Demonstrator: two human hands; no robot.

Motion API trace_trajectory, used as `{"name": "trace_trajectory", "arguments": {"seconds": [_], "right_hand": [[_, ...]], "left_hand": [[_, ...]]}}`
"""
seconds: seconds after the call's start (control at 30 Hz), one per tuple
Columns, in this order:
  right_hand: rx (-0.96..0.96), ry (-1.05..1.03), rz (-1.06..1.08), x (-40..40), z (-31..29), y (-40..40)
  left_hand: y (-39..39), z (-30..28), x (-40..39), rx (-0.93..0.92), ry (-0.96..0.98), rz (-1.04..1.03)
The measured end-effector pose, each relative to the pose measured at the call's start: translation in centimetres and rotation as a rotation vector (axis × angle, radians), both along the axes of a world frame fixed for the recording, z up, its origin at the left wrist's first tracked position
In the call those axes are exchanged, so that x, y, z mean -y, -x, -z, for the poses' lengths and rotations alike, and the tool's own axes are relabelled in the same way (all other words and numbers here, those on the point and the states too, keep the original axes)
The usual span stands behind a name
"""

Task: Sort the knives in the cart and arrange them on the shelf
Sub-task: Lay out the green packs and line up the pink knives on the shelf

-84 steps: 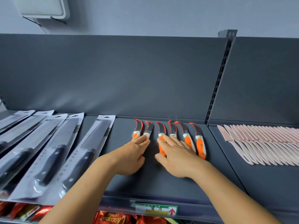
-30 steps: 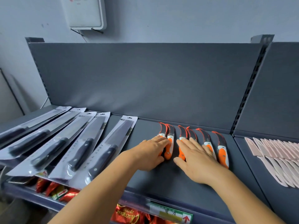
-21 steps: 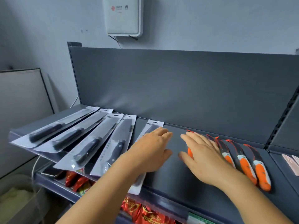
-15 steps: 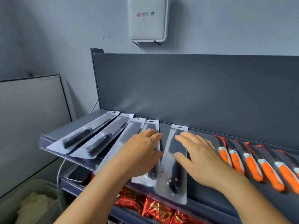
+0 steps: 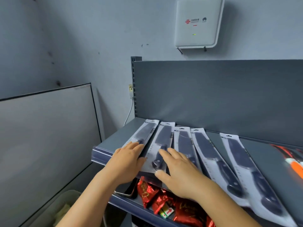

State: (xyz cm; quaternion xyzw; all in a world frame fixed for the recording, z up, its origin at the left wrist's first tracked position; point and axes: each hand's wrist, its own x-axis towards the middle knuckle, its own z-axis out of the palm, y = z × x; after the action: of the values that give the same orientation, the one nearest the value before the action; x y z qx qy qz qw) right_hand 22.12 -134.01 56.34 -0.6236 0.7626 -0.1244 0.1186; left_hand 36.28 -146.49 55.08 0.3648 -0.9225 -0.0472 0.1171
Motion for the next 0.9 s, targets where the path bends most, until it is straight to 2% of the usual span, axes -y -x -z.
{"name": "trace_trajectory", "arguments": {"seconds": [0.27,0.9], "right_hand": [[-0.024,-0.102,0.063,4.6,0.8,-2.1],[-0.045,-0.061,0.104,7.8,1.6,-4.2]], "left_hand": [[-0.5,1.8,2.9,0.009,-0.064,-0.007],[-1.9,1.5,4.9,0.039,-0.052,-0.024]]}}
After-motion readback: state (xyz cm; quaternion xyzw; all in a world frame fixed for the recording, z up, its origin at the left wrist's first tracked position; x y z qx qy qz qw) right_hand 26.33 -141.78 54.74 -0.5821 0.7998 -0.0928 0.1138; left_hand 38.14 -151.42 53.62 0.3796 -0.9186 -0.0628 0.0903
